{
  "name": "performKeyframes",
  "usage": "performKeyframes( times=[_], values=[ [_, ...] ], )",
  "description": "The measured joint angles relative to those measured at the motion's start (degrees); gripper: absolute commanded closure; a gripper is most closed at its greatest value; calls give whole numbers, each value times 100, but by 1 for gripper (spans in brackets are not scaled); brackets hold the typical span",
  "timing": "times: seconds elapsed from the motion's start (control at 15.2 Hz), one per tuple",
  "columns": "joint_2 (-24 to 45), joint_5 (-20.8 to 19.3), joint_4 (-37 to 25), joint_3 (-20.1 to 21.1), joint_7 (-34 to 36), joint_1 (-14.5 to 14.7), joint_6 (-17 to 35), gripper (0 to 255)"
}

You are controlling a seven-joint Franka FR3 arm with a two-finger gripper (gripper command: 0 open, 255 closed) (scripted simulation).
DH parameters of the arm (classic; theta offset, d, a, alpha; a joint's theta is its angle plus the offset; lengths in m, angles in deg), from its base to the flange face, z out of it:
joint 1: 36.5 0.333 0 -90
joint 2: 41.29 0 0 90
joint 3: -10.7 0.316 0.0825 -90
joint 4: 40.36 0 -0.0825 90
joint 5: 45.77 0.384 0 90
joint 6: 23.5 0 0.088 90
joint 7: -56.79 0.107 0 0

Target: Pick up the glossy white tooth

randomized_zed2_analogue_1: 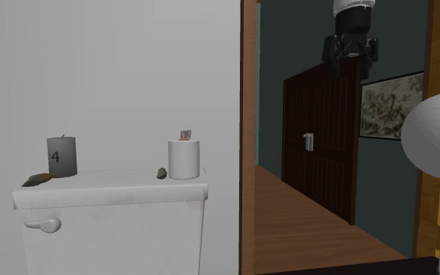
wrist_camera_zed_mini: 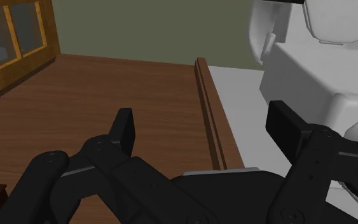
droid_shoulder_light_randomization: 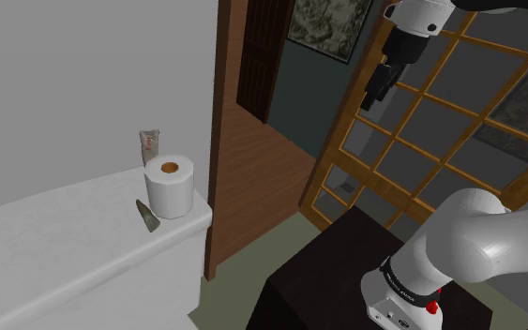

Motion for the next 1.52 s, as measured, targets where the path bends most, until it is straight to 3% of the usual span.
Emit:
performKeyframes(
  times=[0.2, 0.73, 1.12, 1.52],
  values=[
    [-51, 80, 153, 135, 168, 30, 142, 0],
    [-125, 652, 831, 1149, 1343, 282, 1026, 0],
    [327, 1019, 994, 2052, 2316, 436, 1879, 0],
    [1067, 1129, 893, 2994, 3310, 408, 2752, 0]
  ],
)
